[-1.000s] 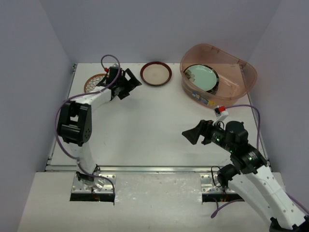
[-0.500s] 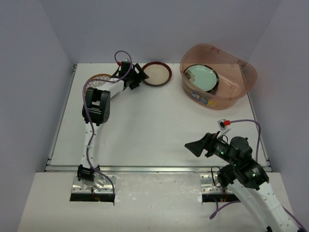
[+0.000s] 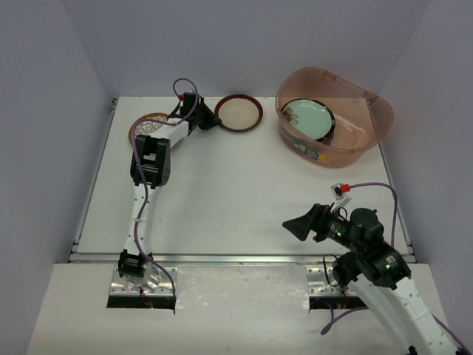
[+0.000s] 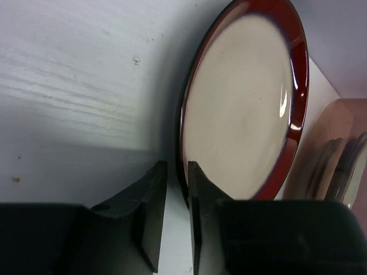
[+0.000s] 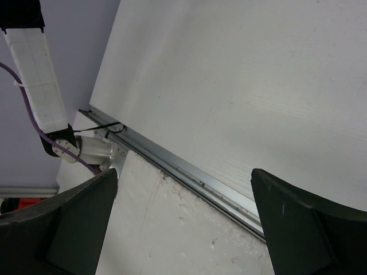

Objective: Place the plates into the plastic bin on the countertop

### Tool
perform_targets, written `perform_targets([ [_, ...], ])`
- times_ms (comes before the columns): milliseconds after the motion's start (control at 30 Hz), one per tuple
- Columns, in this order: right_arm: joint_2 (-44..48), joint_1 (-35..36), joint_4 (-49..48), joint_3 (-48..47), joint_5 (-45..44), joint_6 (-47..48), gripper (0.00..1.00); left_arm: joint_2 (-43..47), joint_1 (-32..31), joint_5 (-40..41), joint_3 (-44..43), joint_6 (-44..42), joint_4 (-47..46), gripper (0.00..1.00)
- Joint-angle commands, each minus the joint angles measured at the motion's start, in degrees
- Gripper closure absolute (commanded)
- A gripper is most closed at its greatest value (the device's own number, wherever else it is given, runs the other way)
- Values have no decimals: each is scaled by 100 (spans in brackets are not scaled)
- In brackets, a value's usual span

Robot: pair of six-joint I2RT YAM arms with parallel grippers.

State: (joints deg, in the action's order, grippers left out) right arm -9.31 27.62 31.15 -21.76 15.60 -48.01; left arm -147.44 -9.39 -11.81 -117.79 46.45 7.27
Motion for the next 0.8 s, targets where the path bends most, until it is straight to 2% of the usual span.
perform_targets([
  [0, -103, 12, -111, -20, -65, -17, 1, -513, 2, -137, -372, -145, 589, 86],
  [100, -123, 7, -127, 31, -66, -42, 1, -671, -1, -225, -622, -84, 632, 90],
  [200, -80, 7, -101, 58, -109, -77, 1, -707, -1, -173, -580, -23, 566, 100],
  [267, -64, 7, -43, 43, -184, -59, 1, -588, -1, -35, -414, 8, 589, 100],
  [333, -53, 7, 5, 17, -265, -42, 1, -234, -1, 196, 140, 57, 457, 100],
  [467, -82, 7, 29, 12, -305, -4, 1, 1658, -8, 457, 2742, 330, -1251, 100],
  [633, -350, 7, -367, 156, -373, 72, 1, 3241, -301, 402, 4450, 233, -1662, 100],
  [767, -998, 7, -1138, 381, -337, 114, 1, 4490, -530, 210, 6342, 511, -2482, 100],
])
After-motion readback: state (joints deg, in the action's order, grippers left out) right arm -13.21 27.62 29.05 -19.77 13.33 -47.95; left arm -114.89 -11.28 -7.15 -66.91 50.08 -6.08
